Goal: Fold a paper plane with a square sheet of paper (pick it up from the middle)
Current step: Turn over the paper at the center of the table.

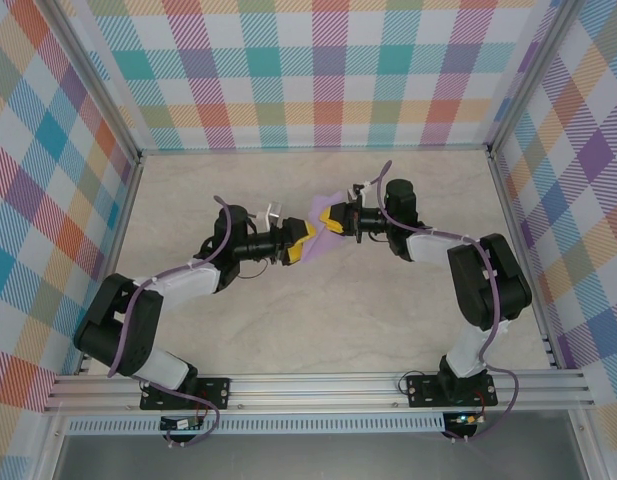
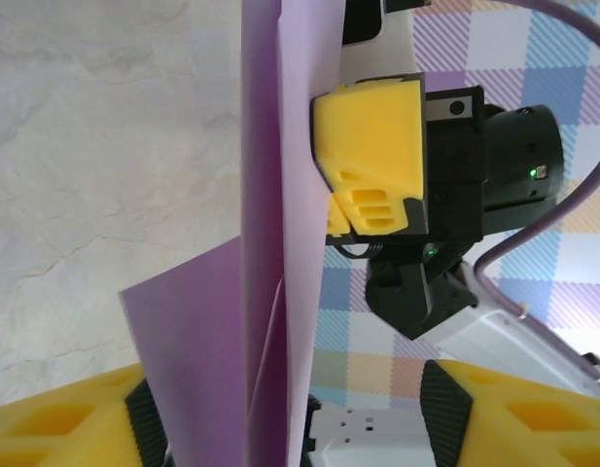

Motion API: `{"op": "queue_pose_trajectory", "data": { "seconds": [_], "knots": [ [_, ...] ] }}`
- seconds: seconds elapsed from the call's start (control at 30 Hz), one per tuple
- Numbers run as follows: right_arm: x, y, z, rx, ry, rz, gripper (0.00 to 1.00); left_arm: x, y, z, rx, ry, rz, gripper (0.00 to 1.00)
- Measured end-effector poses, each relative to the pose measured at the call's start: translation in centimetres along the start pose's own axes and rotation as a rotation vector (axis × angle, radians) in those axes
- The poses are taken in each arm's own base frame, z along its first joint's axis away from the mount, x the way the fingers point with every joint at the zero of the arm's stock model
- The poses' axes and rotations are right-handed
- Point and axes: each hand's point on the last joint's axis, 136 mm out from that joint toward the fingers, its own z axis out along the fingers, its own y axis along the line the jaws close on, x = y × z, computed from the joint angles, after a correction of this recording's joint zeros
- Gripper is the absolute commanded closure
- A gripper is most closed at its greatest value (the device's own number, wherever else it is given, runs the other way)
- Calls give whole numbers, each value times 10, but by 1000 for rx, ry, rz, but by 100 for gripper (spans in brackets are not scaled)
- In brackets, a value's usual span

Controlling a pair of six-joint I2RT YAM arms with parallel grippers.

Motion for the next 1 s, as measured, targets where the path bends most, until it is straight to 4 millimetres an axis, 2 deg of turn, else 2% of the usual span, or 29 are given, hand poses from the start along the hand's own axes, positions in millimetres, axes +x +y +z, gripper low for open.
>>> {"op": "queue_pose_trajectory", "data": {
  "seconds": [0.27, 0.4, 0.47, 0.6, 0.73, 0.87, 1.0],
  "knots": [
    [2, 2, 0, -9, 12, 5, 92, 1, 0, 5, 9, 2, -3, 74],
    [2, -2, 0, 0, 17, 6, 88, -1, 7, 5, -19, -8, 0, 86],
    [3, -6, 0, 12, 18, 8, 82, -1, 12, 5, -41, -13, 1, 92],
    [4, -22, -1, 66, 19, 32, 66, -3, 27, 4, -121, -23, -1, 95],
    [4, -40, -10, 182, -19, 44, 53, -8, 37, -5, -276, -46, 47, 95],
    [2, -36, -28, 318, -102, -31, 39, -25, 37, -25, -497, -103, 147, 91],
    [4, -30, -45, 418, -171, -104, 36, -36, 44, -56, -767, -149, 240, 89]
  ]
}}
